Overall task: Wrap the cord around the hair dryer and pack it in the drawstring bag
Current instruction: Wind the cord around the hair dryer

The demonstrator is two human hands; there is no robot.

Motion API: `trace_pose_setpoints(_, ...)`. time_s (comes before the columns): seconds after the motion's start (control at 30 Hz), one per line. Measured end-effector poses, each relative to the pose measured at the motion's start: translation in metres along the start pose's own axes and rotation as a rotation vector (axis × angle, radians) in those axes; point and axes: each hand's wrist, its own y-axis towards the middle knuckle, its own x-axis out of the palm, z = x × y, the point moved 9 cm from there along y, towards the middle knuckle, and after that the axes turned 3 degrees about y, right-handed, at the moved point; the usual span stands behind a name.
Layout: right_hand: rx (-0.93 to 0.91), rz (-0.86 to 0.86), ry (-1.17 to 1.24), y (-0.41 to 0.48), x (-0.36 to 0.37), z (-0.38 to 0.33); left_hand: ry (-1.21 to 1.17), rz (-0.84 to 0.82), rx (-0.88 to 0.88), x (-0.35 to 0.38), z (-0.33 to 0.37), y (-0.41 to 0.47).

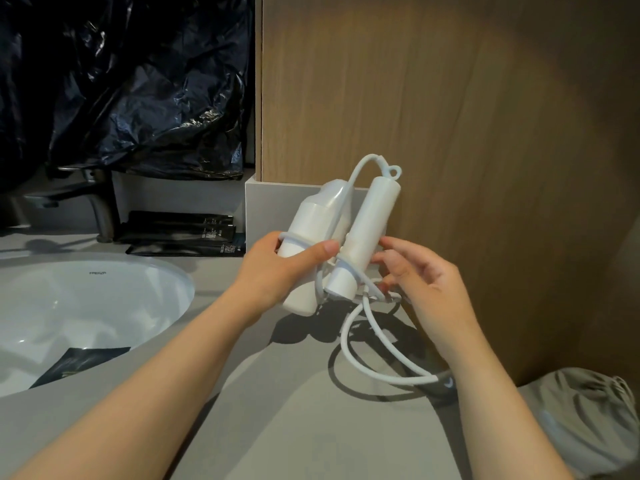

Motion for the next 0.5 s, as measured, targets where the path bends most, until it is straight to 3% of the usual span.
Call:
trace_pose_setpoints(0.1,-0.011,0.020,-0.131,-0.006,-0.016,0.005,-0.015,0.016,-0.022,-0.005,-0.008,0.003)
trace_pose_setpoints(0.3,0.148,-0.062,-0.354,-0.016,-0.021,0.033,0.000,0.037,-0.027,-0.003,-0.010,0.003)
trace_pose_setpoints(0.4,0.119,-0.045,-0.466,-0.010,-0.028,0.026,0.008,0.042,-0.027,-0.003,-0.009,0.001)
trace_pose_setpoints(0.5,0.137,0.015,-0.351,-0.007,-0.041,0.015,0.031,0.053,-0.017,-0.003,-0.009,0.000)
